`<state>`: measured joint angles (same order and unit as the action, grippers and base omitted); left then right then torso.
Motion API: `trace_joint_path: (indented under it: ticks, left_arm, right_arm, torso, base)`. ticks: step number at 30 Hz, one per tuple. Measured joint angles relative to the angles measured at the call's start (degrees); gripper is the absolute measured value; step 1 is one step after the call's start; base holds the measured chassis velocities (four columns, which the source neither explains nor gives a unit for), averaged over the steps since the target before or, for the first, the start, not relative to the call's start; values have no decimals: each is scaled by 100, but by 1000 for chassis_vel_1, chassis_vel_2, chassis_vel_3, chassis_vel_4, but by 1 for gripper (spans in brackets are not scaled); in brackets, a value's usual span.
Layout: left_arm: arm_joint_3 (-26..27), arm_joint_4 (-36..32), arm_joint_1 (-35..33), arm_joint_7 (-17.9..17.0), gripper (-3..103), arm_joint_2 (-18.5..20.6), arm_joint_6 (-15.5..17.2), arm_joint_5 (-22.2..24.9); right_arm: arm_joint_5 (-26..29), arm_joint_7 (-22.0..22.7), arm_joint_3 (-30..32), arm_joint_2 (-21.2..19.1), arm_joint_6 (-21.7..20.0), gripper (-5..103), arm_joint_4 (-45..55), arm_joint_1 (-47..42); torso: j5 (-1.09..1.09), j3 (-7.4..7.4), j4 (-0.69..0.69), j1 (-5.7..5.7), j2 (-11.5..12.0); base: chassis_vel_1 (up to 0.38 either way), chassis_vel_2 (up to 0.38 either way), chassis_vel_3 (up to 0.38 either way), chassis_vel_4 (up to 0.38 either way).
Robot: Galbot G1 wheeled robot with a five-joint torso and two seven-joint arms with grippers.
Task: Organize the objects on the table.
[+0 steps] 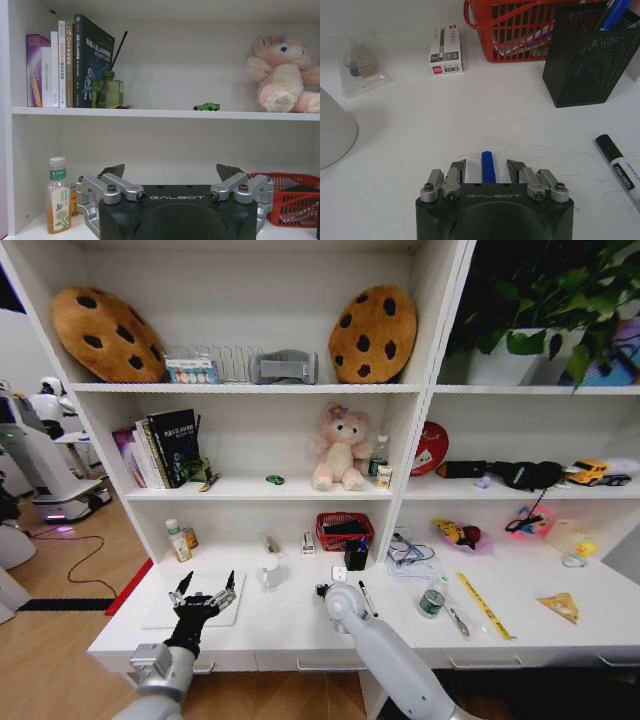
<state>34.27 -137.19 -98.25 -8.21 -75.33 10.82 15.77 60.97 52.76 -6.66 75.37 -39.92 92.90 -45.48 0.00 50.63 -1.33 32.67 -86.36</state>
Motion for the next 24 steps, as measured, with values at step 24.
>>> trace_joint_path:
  ticks: [24]
  left_arm:
    - [0, 0, 0, 0, 100, 0, 0, 0]
  right_arm:
    - [31, -25, 4, -61, 4, 9, 74, -104]
  torso:
    - [0, 0, 0, -1, -1]
  base:
    - [0, 0, 0, 0]
